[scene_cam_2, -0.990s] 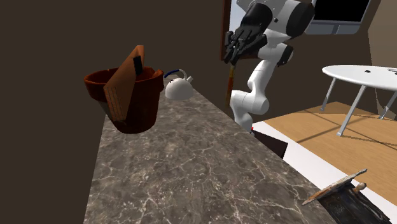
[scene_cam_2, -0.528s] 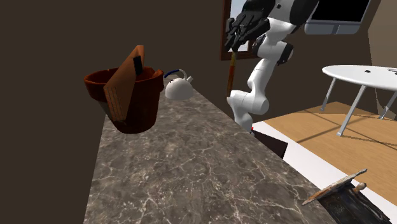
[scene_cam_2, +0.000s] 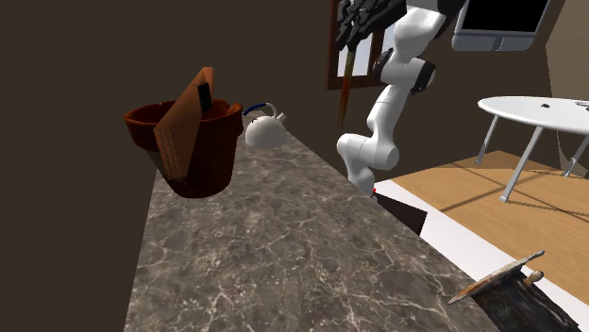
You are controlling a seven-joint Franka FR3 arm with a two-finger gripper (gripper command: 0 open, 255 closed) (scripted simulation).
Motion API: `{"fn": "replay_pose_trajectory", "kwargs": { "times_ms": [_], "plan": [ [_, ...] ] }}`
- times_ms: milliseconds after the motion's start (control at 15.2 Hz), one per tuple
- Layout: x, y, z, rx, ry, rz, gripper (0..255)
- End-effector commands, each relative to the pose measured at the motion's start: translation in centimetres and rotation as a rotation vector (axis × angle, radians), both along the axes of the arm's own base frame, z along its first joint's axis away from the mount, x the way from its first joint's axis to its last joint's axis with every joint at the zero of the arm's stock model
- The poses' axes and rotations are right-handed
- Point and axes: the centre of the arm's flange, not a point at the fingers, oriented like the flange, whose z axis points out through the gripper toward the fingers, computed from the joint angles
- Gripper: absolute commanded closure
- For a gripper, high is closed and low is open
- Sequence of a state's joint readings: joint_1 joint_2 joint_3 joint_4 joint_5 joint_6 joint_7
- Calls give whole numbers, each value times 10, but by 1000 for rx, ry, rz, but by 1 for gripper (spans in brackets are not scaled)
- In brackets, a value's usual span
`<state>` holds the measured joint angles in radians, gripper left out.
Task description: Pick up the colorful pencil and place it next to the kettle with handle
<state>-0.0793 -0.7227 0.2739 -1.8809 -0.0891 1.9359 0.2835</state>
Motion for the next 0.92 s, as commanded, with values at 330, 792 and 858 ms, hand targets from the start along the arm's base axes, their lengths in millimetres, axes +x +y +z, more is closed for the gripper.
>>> {"fn": "replay_pose_trajectory", "kwargs": {
  "times_ms": [330,792,858],
  "plan": [
    [-7,-39,16,0,0,0,255],
    [-22,-130,17,0,0,0,255],
    [-24,-143,17,0,0,0,255]
  ]
}}
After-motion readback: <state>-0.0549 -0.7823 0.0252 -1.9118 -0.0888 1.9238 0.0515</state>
